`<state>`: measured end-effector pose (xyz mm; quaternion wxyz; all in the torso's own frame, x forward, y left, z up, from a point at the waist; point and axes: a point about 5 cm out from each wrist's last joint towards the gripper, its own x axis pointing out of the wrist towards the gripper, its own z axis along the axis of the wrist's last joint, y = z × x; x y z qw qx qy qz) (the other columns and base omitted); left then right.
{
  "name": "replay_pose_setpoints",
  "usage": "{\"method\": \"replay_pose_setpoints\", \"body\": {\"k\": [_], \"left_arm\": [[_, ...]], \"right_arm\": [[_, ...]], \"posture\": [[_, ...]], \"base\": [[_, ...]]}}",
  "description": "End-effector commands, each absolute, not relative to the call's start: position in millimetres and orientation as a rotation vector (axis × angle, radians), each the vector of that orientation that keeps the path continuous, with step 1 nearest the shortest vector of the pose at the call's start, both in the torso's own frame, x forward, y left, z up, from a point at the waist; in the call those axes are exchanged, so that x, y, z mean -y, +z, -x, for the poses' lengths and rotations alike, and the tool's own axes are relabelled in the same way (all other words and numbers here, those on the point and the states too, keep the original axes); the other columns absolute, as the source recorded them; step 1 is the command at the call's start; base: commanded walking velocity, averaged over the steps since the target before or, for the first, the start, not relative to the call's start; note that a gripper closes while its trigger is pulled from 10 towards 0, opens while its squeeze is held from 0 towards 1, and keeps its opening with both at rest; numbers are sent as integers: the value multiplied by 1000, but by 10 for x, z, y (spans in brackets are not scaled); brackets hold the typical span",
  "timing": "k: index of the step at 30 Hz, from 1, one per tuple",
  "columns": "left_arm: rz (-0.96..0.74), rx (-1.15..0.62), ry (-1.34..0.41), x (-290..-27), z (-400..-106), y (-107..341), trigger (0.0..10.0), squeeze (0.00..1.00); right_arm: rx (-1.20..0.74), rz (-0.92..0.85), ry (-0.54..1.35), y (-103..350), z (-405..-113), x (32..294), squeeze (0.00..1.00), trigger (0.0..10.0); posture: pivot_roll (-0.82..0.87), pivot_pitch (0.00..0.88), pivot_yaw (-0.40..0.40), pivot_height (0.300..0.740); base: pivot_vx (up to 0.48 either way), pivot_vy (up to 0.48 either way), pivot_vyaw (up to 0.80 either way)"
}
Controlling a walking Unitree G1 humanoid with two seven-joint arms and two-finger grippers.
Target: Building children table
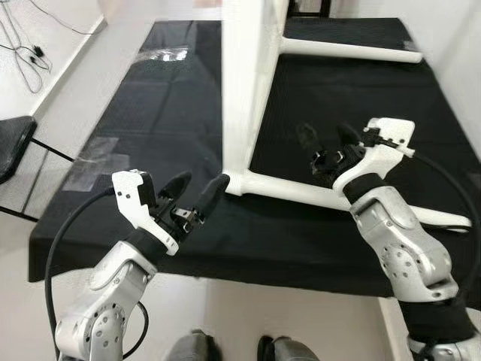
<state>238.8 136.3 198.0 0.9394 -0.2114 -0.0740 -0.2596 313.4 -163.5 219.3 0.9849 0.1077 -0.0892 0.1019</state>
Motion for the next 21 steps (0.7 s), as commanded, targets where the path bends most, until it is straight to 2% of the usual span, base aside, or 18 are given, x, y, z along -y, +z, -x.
{"method": "replay_pose_setpoints", "body": {"k": [1,3,10,21], "left_arm": [[428,151,-531,-1352,-2365,1970,10000,0],[432,153,-535,-1333,-2368,1970,10000,0],[460,133,-568,-1229,-2436,1966,10000,0],[334,132,-480,-1283,-2642,1935,10000,0]], "right_arm": [[169,-191,198,2125,-3124,1642,0,10000],[169,-179,187,2111,-3125,1664,0,10000],[174,-74,155,2087,-3113,1745,0,10000],[131,-35,107,1945,-3105,1810,0,10000]], "posture": [[8,172,11,740],[5,172,11,740],[-4,169,6,740],[-29,161,2,740]], "base": [[0,-469,0],[0,-469,0],[0,0,0],[0,0,0]]}}
